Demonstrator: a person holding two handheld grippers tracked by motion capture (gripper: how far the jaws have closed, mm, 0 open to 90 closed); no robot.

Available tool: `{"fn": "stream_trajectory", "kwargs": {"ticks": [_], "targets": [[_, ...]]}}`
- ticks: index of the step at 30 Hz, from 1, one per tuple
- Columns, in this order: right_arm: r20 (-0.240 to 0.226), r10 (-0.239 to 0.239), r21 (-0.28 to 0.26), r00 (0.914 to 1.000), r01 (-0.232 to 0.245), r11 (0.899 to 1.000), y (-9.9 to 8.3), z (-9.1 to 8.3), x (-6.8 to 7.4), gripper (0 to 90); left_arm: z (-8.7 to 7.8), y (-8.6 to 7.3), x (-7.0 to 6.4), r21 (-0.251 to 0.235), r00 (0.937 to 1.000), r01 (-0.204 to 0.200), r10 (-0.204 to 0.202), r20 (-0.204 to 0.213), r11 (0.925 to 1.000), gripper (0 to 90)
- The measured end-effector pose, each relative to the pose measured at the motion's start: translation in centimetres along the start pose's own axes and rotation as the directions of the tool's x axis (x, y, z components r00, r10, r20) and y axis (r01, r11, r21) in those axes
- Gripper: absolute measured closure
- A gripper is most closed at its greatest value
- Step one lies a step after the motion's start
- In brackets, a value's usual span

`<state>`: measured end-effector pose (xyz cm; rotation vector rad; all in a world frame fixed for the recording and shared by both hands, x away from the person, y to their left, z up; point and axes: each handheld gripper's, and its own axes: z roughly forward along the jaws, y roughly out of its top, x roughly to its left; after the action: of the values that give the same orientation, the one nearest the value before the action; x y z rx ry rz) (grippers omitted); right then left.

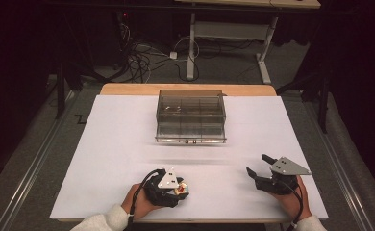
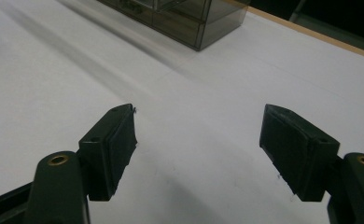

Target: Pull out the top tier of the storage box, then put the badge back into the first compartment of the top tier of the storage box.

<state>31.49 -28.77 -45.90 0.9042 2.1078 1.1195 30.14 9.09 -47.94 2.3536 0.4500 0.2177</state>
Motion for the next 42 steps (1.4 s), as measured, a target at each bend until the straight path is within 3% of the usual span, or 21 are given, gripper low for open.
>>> {"fn": "stream_trajectory", "kwargs": {"ticks": [15,42], "targets": [[0.008,0.012,-0.005,0.9999,-0.012,1.000,-0.2,-0.4,0.0,26.9,-0.8,0.1,0.2,-0.021,0.9991,-0.032,0.031,-0.030,0.9993,44.8],[-0.006,0.012,-0.015,0.9999,-0.012,1.000,0.2,-0.1,-0.2,27.4,-4.1,0.0,1.4,-0.101,0.9924,-0.012,0.000,-0.123,0.9948,44.9]]}}
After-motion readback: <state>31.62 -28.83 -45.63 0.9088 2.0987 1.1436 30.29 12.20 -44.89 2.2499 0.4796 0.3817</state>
